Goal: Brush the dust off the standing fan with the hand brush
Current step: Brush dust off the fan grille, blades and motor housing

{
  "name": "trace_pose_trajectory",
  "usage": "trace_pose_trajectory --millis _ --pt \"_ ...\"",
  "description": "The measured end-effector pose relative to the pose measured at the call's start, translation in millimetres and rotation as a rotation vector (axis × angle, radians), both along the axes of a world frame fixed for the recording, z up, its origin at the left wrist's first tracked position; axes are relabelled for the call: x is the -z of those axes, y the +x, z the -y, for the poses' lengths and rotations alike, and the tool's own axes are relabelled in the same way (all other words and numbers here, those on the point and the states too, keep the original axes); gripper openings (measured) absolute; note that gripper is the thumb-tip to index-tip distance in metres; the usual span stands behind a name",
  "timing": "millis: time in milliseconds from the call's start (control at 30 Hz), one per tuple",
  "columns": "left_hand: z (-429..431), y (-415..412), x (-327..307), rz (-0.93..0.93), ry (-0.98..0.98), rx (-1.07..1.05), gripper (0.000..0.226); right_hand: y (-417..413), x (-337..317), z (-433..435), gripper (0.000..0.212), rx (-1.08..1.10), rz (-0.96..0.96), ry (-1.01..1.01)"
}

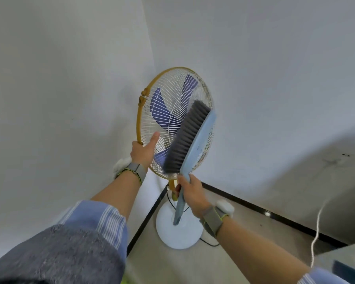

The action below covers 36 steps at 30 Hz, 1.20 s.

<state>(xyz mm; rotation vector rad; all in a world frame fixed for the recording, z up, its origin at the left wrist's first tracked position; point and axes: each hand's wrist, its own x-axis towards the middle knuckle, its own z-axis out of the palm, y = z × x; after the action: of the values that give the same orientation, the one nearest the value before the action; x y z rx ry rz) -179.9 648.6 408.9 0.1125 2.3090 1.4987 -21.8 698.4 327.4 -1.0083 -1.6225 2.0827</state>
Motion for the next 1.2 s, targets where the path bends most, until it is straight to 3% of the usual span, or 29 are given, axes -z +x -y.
trace_pose_trajectory --millis 100,233,367,467,600,833,1000,1200 --pt "-2 -9 -6 0.025 -0.012 0.035 0.102 -1 34 26 0.019 -0.053 0.154 0.034" --pt "-3 -18 -10 0.064 0.003 0.069 0.119 -12 53 7 0.026 0.100 0.379 0.226" --pt "-3 -23 -14 0.073 -0.007 0.058 0.106 -20 44 -15 0.025 0.306 0.437 0.280" --pt "-6 -25 -12 0.081 -0.016 0.057 0.098 -29 51 -3 0.025 0.385 0.442 0.208" --pt "-10 -30 -10 0.083 -0.021 0.087 0.101 -38 79 47 0.014 0.273 0.421 0.088" --pt "-16 -35 -7 0.070 -0.055 0.182 0.102 -59 59 73 0.007 0.291 0.088 -0.110" --pt "-16 -33 -2 0.020 -0.095 0.220 0.095 -41 50 21 0.006 0.285 0.240 -0.135" --pt "-15 -38 -3 -0.006 -0.126 0.200 0.097 -20 30 -33 0.022 0.559 0.258 -0.208"
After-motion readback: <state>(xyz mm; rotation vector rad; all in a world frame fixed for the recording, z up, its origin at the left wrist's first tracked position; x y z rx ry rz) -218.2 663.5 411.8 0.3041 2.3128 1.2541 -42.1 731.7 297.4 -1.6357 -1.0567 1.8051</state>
